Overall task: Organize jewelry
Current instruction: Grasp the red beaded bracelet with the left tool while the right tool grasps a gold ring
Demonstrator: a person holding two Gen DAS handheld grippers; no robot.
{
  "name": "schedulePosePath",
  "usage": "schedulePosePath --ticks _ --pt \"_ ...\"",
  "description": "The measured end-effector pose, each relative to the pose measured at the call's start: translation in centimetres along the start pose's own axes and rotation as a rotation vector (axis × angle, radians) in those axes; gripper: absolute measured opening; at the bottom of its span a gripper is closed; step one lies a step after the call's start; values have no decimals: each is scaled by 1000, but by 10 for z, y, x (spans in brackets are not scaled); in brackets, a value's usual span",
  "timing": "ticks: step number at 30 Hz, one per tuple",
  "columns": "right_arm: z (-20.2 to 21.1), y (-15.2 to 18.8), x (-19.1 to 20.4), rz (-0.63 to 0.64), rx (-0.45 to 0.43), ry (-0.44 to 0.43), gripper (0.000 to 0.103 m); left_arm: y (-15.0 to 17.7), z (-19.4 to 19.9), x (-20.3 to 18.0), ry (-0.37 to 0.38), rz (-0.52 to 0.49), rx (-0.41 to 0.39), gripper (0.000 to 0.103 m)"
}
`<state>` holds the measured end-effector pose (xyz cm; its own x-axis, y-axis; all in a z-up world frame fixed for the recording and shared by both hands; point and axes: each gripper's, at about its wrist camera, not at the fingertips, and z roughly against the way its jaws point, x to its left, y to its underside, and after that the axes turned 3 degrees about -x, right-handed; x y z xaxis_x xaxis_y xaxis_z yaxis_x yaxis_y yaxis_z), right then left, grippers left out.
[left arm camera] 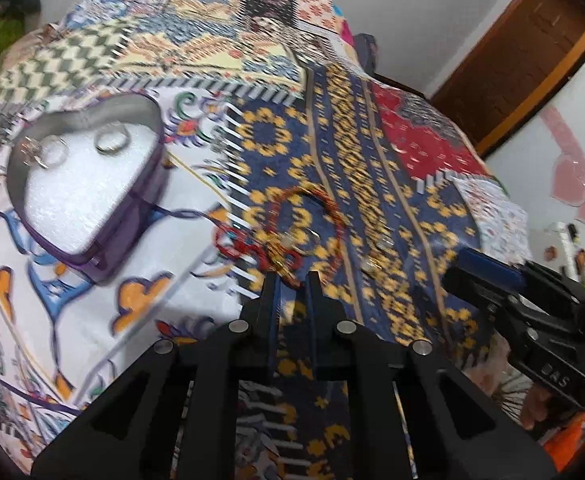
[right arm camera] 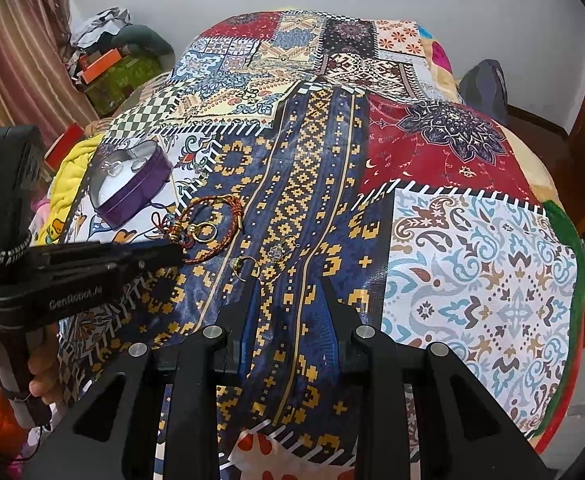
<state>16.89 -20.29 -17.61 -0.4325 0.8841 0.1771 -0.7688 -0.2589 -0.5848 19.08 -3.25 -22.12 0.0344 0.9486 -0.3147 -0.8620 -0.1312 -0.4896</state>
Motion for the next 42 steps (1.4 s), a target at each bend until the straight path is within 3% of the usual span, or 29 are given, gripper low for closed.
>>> schedulePosePath --ticks 7,14,27,35,42 --pt "-6 -1 2 10 7 -8 25 -7 -9 -1 -22 -28 -22 11" --pt "-13 0 8 36 34 -22 25 -14 -16 -5 -43 -47 -35 4" --pt "-28 -4 21 51 72 -73 25 -6 46 5 -33 -85 -146 4" --pt "-46 -10 26 32 90 -81 25 11 60 29 -102 -68 -148 4" --pt "-53 -11 32 50 68 -47 25 19 63 39 -115 -54 -153 4"
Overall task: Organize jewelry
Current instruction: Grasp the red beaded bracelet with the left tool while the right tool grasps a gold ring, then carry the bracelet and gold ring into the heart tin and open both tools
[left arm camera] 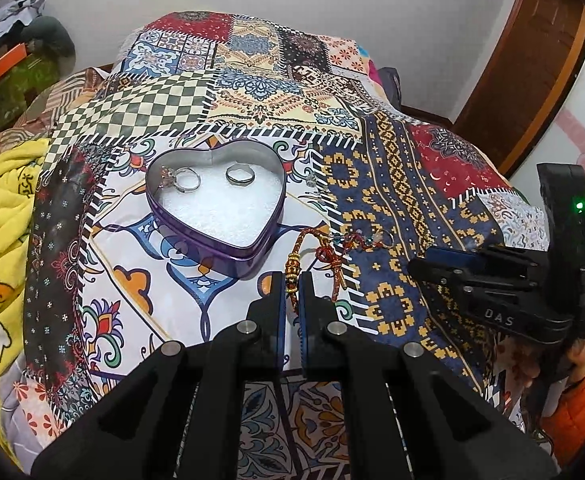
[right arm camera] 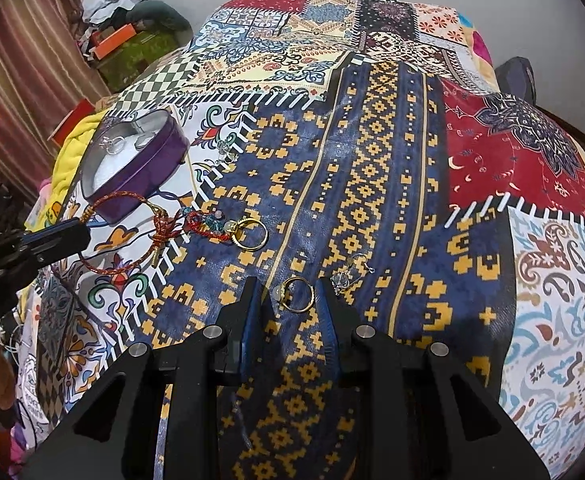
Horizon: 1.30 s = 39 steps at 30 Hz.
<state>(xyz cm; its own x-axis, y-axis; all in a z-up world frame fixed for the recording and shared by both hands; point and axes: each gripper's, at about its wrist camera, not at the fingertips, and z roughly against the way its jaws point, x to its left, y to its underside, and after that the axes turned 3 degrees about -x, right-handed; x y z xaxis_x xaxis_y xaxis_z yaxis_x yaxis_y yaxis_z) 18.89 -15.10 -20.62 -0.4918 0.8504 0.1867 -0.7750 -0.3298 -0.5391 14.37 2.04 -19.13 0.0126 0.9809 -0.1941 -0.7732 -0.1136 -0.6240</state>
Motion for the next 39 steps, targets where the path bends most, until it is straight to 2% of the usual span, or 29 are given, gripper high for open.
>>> schedulePosePath --ticks 2,9,18,28,39 --pt "0 0 0 2 -3 10 20 -1 2 0 2 -2 -9 4" --pt "7 1 2 11 -19 20 20 -12 20 -8 3 -25 -67 4" --pt "42 -13 14 31 -114 19 20 -31 54 -9 -2 -29 -171 4" --pt "64 -41 52 92 -224 -23 20 -47 82 2 -28 -12 -268 4" --pt "49 -70 91 186 -252 -91 20 -51 79 38 -62 49 -273 4"
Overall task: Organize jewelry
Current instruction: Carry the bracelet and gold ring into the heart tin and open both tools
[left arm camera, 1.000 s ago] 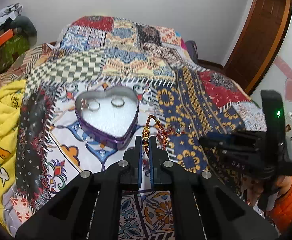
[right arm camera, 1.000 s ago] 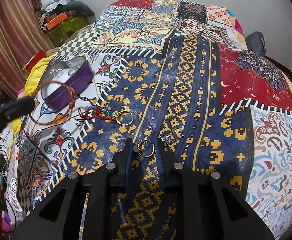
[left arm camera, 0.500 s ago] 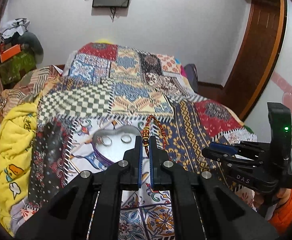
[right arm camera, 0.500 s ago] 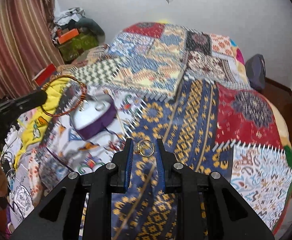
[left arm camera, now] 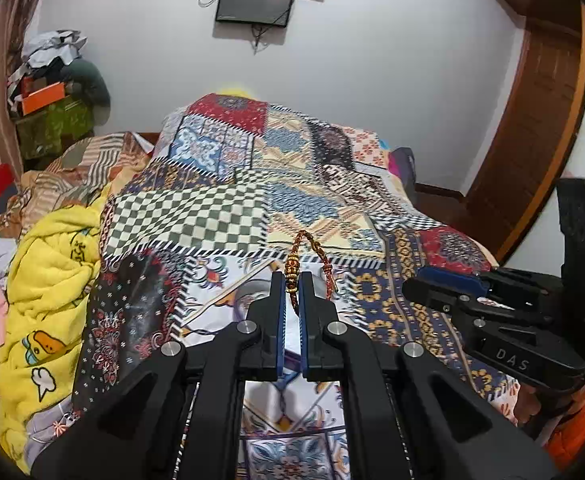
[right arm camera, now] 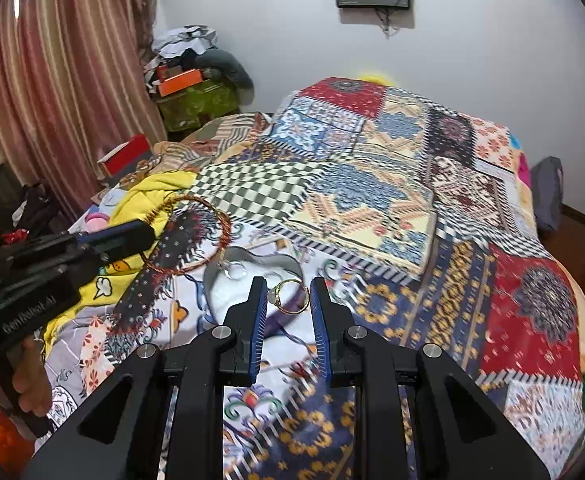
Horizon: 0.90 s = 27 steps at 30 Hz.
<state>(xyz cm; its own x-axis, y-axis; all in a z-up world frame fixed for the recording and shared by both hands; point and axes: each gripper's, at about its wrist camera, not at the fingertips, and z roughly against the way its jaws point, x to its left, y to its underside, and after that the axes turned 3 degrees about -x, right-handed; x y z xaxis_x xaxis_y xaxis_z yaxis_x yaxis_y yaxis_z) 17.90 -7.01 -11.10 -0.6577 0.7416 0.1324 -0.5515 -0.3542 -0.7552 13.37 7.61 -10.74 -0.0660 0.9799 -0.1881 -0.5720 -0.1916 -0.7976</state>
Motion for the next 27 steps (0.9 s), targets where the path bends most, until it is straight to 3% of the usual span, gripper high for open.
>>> schedulePosePath --ticks 14,27 --pt "-49 0 7 3 67 -48 20 20 -51 26 75 54 132 4" --pt "-78 3 12 29 128 -77 20 20 -82 35 79 63 173 4"
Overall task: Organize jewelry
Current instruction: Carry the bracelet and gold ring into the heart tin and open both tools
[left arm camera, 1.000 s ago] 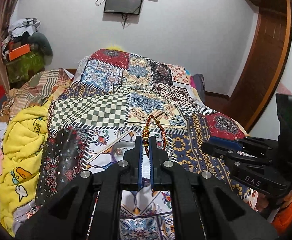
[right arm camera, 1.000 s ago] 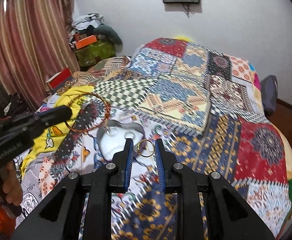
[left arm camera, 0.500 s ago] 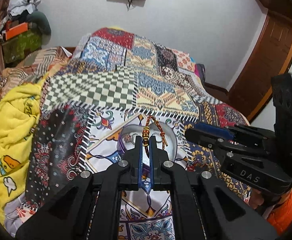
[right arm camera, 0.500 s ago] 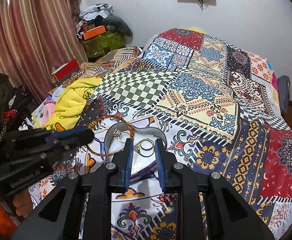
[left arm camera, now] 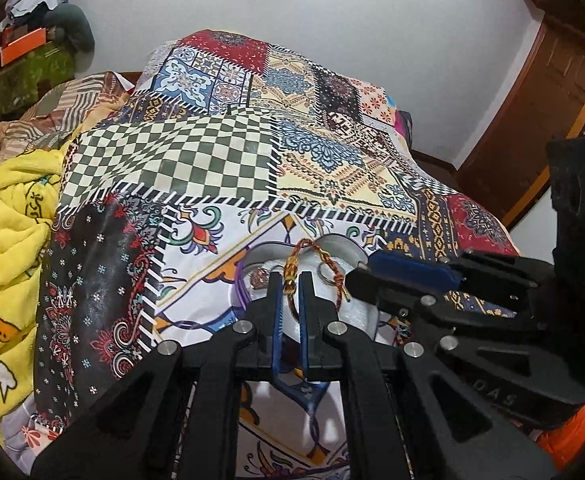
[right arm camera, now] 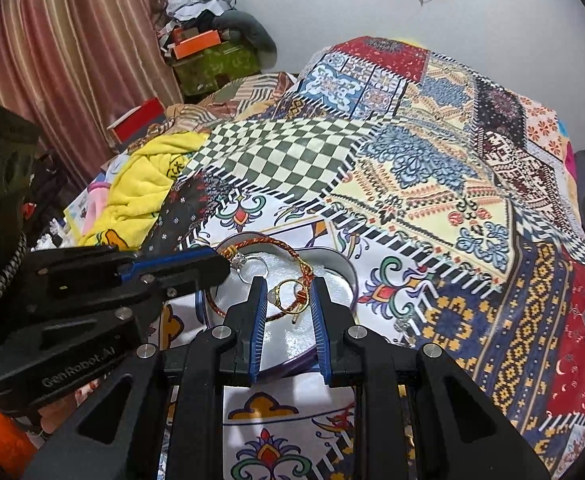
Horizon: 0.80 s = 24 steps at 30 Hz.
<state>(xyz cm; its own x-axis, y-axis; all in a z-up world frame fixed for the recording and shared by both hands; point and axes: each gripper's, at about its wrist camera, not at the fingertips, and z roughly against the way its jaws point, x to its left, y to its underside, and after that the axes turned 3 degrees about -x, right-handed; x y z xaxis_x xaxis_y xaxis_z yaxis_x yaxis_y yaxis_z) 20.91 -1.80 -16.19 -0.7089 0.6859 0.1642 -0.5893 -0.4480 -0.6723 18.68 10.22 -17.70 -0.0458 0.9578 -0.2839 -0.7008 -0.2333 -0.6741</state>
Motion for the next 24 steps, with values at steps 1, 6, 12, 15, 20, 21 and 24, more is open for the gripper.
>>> schedulePosePath --ticks 1,6,12,15,20,21,24 --pt "-3 0 0 1 6 -3 20 -1 0 2 -2 1 -1 4" --pt "-10 1 4 5 27 -22 20 -1 4 7 -40 -14 -6 4" --pt "-16 -1 12 34 42 -31 20 1 15 8 -92 -47 -34 7" --pt "-18 -1 16 43 50 -27 20 2 18 9 -105 -53 -35 7" --pt "-19 1 18 49 73 -24 20 2 21 8 -109 -51 -37 7" --pt "-19 0 19 49 80 -28 20 1 22 8 -111 -50 -37 7" --pt "-12 -3 21 61 72 -27 20 1 26 8 -115 -44 -41 8"
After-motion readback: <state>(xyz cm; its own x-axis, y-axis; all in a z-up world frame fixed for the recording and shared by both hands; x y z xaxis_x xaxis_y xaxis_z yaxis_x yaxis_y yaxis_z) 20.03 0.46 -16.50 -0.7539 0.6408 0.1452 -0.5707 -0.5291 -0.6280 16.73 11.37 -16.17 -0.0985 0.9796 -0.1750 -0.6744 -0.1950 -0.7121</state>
